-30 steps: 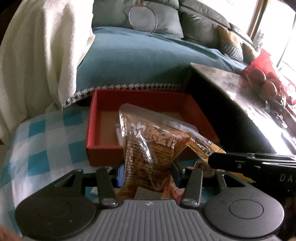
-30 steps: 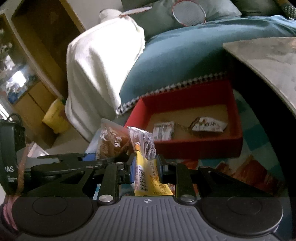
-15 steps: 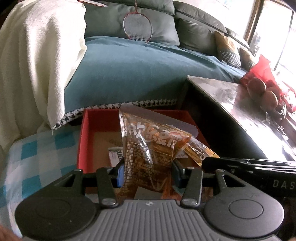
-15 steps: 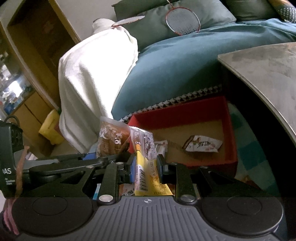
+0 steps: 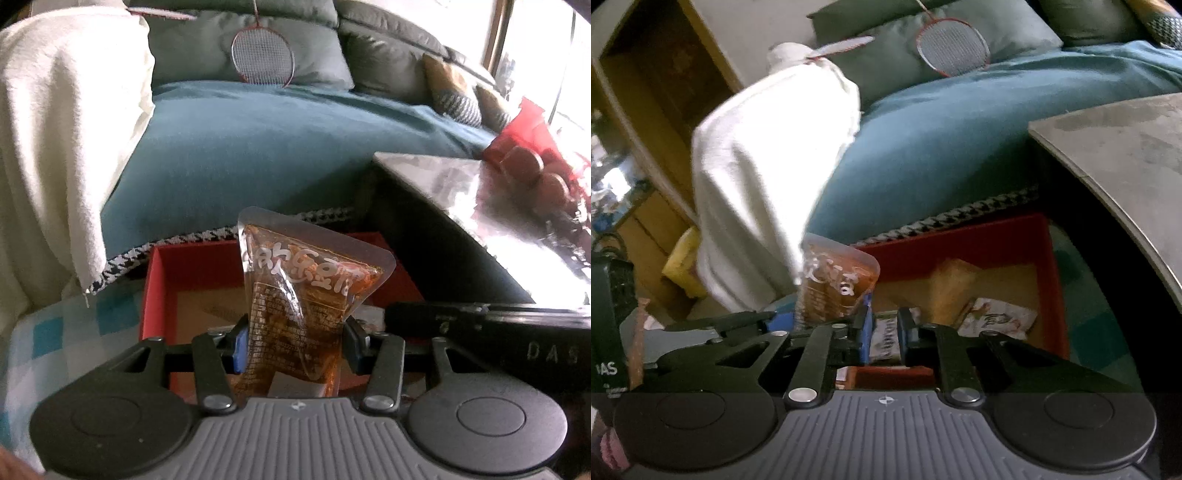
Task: Organize snacks
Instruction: 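Lift both held snacks and carry them toward the red tray, then lower the yellow bar pack and brown bag into the tray, open both tools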
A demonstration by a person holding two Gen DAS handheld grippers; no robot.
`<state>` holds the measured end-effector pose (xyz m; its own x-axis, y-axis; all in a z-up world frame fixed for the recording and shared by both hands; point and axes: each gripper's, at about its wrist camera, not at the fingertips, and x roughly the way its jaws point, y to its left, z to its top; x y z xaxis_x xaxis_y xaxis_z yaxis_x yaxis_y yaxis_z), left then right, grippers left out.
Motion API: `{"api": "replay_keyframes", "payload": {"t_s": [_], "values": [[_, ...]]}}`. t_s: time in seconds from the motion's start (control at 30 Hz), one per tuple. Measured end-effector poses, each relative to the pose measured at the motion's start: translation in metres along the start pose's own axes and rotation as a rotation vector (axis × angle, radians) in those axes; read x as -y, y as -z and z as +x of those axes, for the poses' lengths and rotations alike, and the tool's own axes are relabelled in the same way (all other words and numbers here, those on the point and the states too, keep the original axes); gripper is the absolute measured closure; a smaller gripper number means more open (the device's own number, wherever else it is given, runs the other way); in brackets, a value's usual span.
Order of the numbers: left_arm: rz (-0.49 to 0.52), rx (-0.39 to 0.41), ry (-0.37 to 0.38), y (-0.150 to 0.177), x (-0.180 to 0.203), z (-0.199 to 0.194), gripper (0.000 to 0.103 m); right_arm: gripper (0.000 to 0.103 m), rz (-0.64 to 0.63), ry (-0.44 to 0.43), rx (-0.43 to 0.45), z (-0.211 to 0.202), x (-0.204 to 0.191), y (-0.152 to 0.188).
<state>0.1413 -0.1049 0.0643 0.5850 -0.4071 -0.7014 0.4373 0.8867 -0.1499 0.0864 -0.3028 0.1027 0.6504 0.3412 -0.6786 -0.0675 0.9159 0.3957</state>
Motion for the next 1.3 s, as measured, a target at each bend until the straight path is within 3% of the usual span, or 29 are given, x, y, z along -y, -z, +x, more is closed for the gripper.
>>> {"api": "replay_keyframes", "payload": {"t_s": [0.2, 0.27, 0.43, 0.7, 1.03, 1.1, 1.17, 1.3], "values": [[0.0, -0.079, -0.03, 0.003, -0.006, 0.035, 0.059, 0.082, 0.027, 0.053, -0.028, 0.028, 0.013, -0.011], [-0.002, -0.08, -0.026, 0.003, -0.007, 0.038, 0.052, 0.08, 0.025, 0.057, -0.03, 0.031, 0.014, -0.012], [-0.025, -0.079, -0.045, 0.0, -0.012, 0.043, 0.05, 0.073, 0.041, 0.076, -0.055, 0.037, 0.021, -0.009], [-0.009, -0.082, -0.082, -0.009, -0.014, 0.064, 0.05, 0.072, 0.044, 0.107, -0.082, 0.046, 0.028, -0.004], [-0.017, -0.153, -0.138, -0.01, -0.026, 0.104, 0.047, 0.069, 0.032, 0.158, -0.131, 0.07, 0.039, -0.007], [-0.022, -0.171, -0.139, -0.007, -0.027, 0.109, 0.045, 0.067, 0.031, 0.173, -0.138, 0.077, 0.041, -0.008], [-0.016, -0.173, -0.15, -0.006, -0.025, 0.111, 0.035, 0.065, 0.024, 0.19, -0.152, 0.084, 0.043, -0.007], [-0.008, -0.165, -0.179, -0.007, -0.024, 0.11, 0.031, 0.062, -0.003, 0.215, -0.175, 0.092, 0.042, -0.003]]}}
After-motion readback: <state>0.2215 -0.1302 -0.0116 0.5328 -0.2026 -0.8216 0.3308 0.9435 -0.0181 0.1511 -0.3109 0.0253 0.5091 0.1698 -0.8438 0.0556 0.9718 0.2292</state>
